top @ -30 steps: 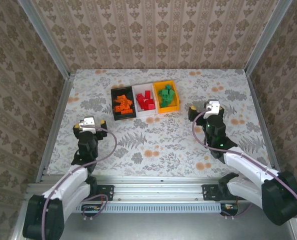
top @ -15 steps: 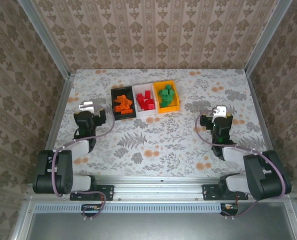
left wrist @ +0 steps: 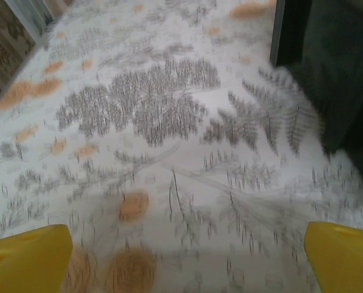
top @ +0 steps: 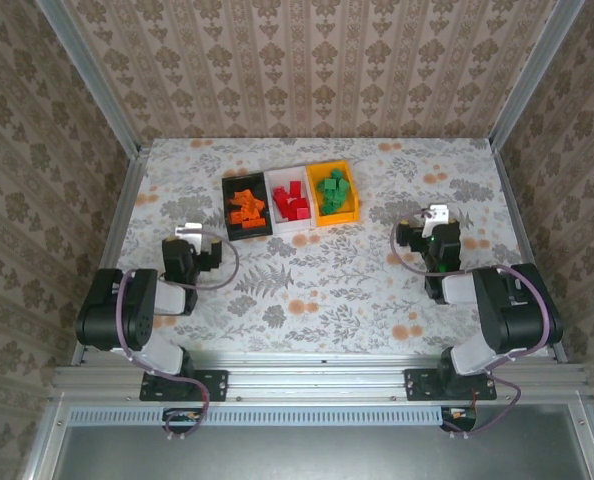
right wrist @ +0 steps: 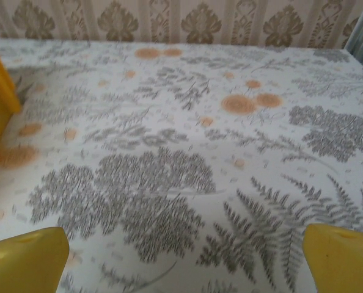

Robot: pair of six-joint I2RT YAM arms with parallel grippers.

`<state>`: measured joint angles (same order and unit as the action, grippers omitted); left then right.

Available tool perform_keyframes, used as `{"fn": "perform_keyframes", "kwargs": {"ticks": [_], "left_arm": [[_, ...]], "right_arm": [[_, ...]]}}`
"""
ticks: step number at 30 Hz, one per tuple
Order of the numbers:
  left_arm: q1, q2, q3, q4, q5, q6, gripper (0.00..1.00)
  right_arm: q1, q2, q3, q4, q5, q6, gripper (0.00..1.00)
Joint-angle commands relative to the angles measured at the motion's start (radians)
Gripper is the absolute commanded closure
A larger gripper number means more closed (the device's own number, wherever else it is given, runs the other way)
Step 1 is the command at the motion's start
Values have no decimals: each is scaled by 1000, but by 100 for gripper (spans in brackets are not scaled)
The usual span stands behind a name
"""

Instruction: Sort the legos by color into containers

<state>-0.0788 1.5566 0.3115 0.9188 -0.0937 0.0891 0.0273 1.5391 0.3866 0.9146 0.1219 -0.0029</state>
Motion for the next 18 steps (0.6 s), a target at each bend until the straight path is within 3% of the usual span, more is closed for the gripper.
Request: {"fn": "perform_keyframes", "kwargs": {"ticks": [1, 18], "left_arm": [[59, -19, 92, -59, 58, -43, 0], [57, -20, 92, -61, 54, -40, 0]], "right_arm": [[-12, -6, 23, -62, -73, 34, 0], [-15, -5, 24, -61, -76, 34, 0]]}}
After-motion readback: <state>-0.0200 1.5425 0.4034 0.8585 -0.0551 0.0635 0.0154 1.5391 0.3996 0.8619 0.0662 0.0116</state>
